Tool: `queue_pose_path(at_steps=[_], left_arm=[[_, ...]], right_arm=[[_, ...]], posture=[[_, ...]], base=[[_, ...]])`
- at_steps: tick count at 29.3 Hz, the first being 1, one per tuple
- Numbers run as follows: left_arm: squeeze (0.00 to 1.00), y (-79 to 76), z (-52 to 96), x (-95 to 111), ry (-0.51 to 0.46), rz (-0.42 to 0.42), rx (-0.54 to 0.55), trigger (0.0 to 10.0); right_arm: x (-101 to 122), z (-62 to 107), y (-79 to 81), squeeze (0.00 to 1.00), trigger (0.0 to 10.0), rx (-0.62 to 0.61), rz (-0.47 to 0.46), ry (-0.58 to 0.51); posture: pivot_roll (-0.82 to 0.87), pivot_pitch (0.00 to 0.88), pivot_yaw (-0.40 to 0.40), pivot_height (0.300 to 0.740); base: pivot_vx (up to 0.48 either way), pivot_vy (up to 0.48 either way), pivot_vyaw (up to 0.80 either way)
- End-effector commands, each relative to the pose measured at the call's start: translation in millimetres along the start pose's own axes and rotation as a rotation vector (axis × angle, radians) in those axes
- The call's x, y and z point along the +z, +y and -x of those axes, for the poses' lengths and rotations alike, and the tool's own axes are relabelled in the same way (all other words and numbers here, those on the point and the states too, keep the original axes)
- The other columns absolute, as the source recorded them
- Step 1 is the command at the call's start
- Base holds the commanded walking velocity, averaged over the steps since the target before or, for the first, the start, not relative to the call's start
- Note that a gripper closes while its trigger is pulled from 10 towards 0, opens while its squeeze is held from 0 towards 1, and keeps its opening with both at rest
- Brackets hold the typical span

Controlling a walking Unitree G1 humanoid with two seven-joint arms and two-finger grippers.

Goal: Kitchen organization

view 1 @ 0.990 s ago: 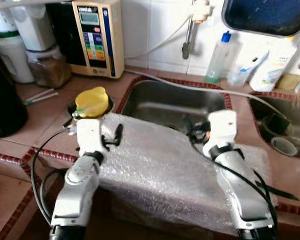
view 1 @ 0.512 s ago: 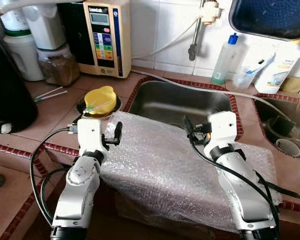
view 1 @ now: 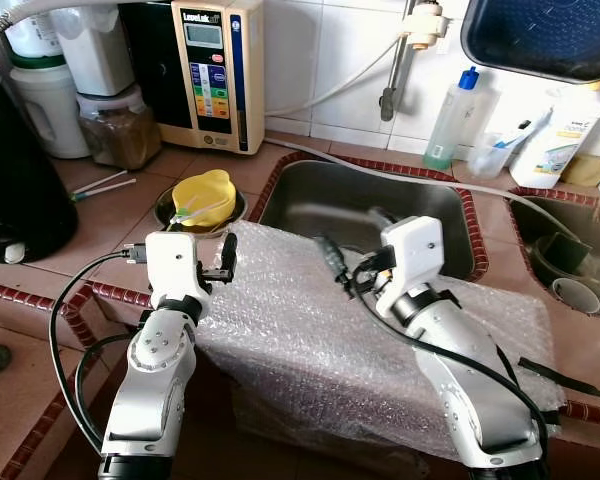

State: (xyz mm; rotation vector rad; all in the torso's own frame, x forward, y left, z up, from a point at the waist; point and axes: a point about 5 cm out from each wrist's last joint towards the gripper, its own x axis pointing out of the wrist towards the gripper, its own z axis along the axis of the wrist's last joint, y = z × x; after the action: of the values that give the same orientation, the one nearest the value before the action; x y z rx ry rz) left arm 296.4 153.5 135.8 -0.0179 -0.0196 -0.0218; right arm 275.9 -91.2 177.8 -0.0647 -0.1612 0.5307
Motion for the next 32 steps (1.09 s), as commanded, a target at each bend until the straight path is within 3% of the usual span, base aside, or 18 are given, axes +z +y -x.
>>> queue_pose_path(at_steps=[1, 7, 10, 22, 30, 31, 32], left_arm=[[0.0, 2.8, -6.5, 7, -0.033, 0.004, 0.019, 10.0], [0.0, 12.4, -16.2, 17, -0.07, -0.006, 0.056, 10.0], [0.0, 18.0, -26.7, 19, -0.065, 0.039, 0.084, 10.0], [0.0, 10.0, -56.0, 12, -0.012, 0.128, 0.074, 10.0], [0.0, 12.7, -62.4, 5, 0.011, 0.138, 0.093, 10.0], [0.0, 13.5, -62.9, 5, 0.013, 0.145, 0.094, 4.7], [0.0, 14.4, -63.3, 5, 0.014, 0.153, 0.097, 2.7]], right_arm=[[2, 0.9, -0.2, 0.0, 10.0, -0.001, 0.004, -0.002], [4, 1.1, 5.3, 0.0, 10.0, 0.058, -0.033, 0.002], [8, 4.8, 17.8, 0.0, 10.0, 0.15, -0.043, 0.013], [8, 15.1, 22.8, 0.0, 10.0, 0.202, -0.058, 0.059], [5, 27.5, 29.6, 0.0, 10.0, 0.279, -0.105, 0.105], [4, 29.1, 30.4, 0.0, 10.0, 0.293, -0.121, 0.111], [4, 30.3, 30.7, 0.0, 10.0, 0.3, -0.126, 0.115]], posture=[[0.04, 0.0, -0.044, 0.74], [0.03, 0.0, -0.035, 0.74], [0.02, 0.0, -0.035, 0.74], [-0.02, 0.0, -0.022, 0.74], [-0.04, 0.0, -0.017, 0.74], [-0.05, 0.0, -0.016, 0.74], [-0.05, 0.0, -0.017, 0.74]], base=[[0.0, 0.0, 0.0], [0.0, 0.0, 0.0], [0.0, 0.0, 0.0], [0.0, 0.0, 0.0], [0.0, 0.0, 0.0], [0.0, 0.0, 0.0], [0.0, 0.0, 0.0]])
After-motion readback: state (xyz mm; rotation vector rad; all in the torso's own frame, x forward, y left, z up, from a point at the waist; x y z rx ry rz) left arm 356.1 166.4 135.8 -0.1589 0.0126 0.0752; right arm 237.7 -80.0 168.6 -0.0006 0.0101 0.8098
